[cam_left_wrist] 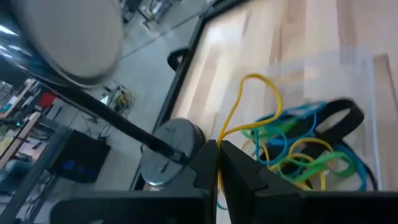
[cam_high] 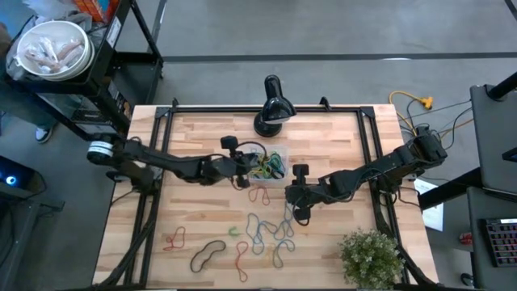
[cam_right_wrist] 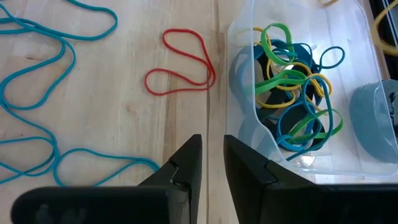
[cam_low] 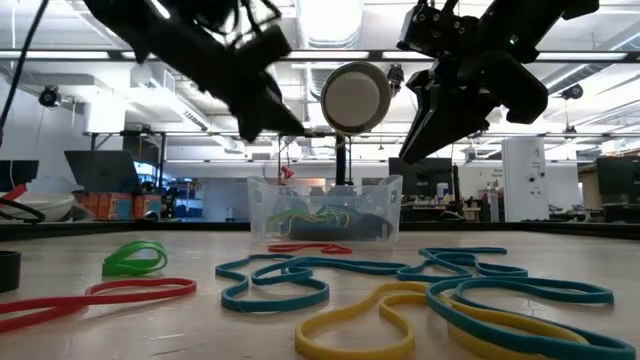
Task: Pick and place rubber bands into bin
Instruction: Put the yellow rubber band into the transparent bin, then put the blue rubber band into the transparent bin
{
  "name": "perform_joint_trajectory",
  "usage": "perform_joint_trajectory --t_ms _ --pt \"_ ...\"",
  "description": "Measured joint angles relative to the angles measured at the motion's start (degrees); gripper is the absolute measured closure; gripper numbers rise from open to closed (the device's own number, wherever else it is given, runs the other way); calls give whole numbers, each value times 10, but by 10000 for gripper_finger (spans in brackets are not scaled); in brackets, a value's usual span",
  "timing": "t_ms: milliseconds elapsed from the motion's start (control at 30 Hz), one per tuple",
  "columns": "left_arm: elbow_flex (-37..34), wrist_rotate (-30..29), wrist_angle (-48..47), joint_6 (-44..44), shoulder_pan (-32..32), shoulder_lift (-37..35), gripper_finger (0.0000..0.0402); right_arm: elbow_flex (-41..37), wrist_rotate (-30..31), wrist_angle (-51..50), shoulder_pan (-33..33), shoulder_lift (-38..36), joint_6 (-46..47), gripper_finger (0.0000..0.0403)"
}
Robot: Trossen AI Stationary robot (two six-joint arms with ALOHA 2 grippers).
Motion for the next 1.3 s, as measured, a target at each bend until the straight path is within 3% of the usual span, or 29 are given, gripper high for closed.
perform_joint_trajectory --t_ms 200,500,600,867,1300 --pt "8 1 8 -1 15 43 401 0 0 0 0 0 0 342" --pt "9 6 7 -2 28 49 402 0 0 0 0 0 0 342" --pt "9 11 2 -42 37 48 401 0 0 0 0 0 0 342" --pt "12 122 -42 -120 67 47 399 0 0 0 0 0 0 342" --pt "20 123 -43 -119 67 43 312 0 0 0 0 0 0 342"
